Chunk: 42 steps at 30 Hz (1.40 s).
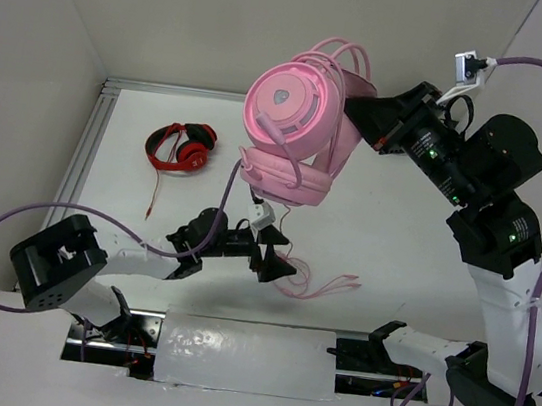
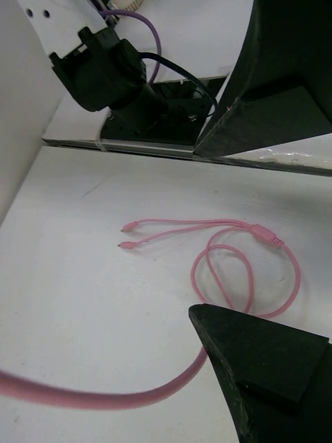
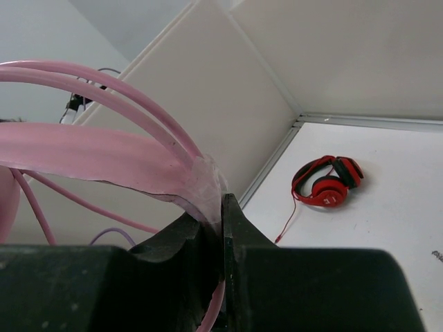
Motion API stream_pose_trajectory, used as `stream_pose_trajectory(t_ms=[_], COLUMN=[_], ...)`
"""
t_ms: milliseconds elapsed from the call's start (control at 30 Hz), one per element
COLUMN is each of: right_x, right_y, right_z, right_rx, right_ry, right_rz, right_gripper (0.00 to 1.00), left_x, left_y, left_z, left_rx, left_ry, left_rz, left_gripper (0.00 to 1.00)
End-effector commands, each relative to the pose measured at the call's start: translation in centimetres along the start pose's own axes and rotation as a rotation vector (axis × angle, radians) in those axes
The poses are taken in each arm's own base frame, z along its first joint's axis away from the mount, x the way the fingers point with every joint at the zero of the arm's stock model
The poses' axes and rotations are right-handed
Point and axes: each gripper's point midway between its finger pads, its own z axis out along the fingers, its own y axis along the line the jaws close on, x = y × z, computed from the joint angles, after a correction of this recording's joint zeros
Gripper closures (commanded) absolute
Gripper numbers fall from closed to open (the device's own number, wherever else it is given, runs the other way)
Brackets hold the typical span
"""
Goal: Wrap the headphones
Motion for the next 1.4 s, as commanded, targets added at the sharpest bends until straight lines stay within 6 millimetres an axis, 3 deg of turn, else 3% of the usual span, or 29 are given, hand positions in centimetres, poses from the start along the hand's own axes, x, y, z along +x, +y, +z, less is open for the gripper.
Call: stream_pose_trajectory(t_ms=[0, 33, 167, 300, 400, 433, 467, 500, 567, 600, 633, 667, 833, 900, 933, 1033, 1067, 1100, 1133, 1167, 1200, 1233, 1300, 1333, 1367], right_x=[-4.2, -4.1, -4.5, -3.7, -3.6, -3.6, -3.6, -3.5, -3.4, -3.5, -3.5, -3.4, -2.8, -3.2, -3.8, -5.9, -6.3, -6.8, -8.0, -8.4, -9.0, -10.0, -10.8, -11.2, -11.0], right_y=[3.2, 3.1, 2.7, 3.0, 3.0, 3.0, 3.1, 3.1, 3.4, 3.8, 3.9, 4.0, 3.9, 4.0, 3.7, 2.1, 1.4, 0.4, -1.1, -2.2, -3.3, -6.1, -8.7, -11.4, -12.8], right_z=[-1.9, -1.8, -1.7, -1.5, -1.4, -1.4, -1.5, -1.4, -1.5, -1.7, -1.8, -1.8, -1.6, -1.8, -1.9, -2.4, -2.4, -2.3, -2.6, -2.5, -2.6, -3.0, -3.3, -3.8, -3.7], right_rx=[-0.08, -0.072, -0.056, -0.088, -0.092, -0.092, -0.097, -0.098, -0.111, -0.123, -0.126, -0.129, -0.136, -0.133, -0.109, -0.006, 0.023, 0.071, 0.153, 0.202, 0.256, 0.391, 0.517, 0.658, 0.73], right_ry=[-0.133, -0.131, -0.144, -0.112, -0.112, -0.114, -0.11, -0.107, -0.098, -0.09, -0.089, -0.085, -0.071, -0.084, -0.112, -0.234, -0.263, -0.304, -0.377, -0.413, -0.458, -0.551, -0.64, -0.715, -0.725], right_rz=[0.002, -0.003, -0.016, -0.008, 0.004, 0.004, 0.003, 0.006, 0.005, 0.001, 0.002, 0.0, 0.016, 0.019, 0.018, 0.04, 0.059, 0.071, 0.088, 0.101, 0.106, 0.129, 0.121, 0.104, 0.074], right_gripper=[1.0, 1.0, 1.0, 1.0, 1.0, 1.0, 1.0, 1.0, 1.0, 1.0, 1.0, 1.0, 1.0, 1.0, 1.0, 1.0, 1.0, 1.0, 1.0, 1.0, 1.0, 1.0, 1.0, 1.0, 1.0], left_x=[-0.5, 0.7, 0.5, -0.8, -2.1, -1.3, -2.8, -2.2, -3.7, -3.1, -3.2, -4.6, -5.7, -5.6, -5.0, -3.6, -2.6, -1.9, -0.4, -0.9, 0.9, 0.3, 2.4, 1.2, 1.5], left_y=[-0.2, -0.4, -2.6, -0.8, 0.4, 0.8, 0.8, 1.6, 2.7, 3.9, 4.2, 4.1, 5.1, 5.3, 4.9, 3.1, 2.5, 1.5, 0.6, -0.4, -1.4, -1.8, -3.2, -3.5, -4.4], left_z=[-0.3, -0.8, -3.1, -3.9, -2.5, -2.3, -1.8, -1.1, 0.1, 0.5, 0.9, 1.5, 3.8, 4.4, 4.4, 3.8, 2.9, 2.5, 1.8, 1.2, 0.8, 0.2, -0.7, -1.3, -1.7], left_rx=[-0.018, -0.012, 0.014, -0.128, -0.173, -0.179, -0.178, -0.197, -0.243, -0.285, -0.291, -0.288, -0.288, -0.281, -0.258, -0.176, -0.156, -0.136, -0.109, -0.092, -0.09, -0.118, -0.134, -0.172, -0.181], left_ry=[-0.004, 0.042, 0.022, -0.031, -0.064, -0.044, -0.098, -0.089, -0.123, -0.11, -0.114, -0.157, -0.175, -0.169, -0.155, -0.117, -0.103, -0.091, -0.052, -0.056, 0.014, 0.004, 0.095, 0.068, 0.087], left_rz=[0.057, 0.046, 0.049, 0.048, 0.066, 0.063, 0.078, 0.081, 0.09, 0.089, 0.096, 0.109, 0.114, 0.098, 0.094, 0.061, 0.049, -0.001, -0.026, -0.038, -0.064, -0.069, -0.088, -0.08, -0.079], left_gripper=[0.01, 0.01, 0.01, 0.01, 0.01, 0.01, 0.01, 0.01, 0.01, 0.01, 0.01, 0.01, 0.01, 0.22, 0.45, 0.7, 0.93, 1.0, 1.0, 1.0, 1.0, 1.0, 1.0, 1.0, 1.0])
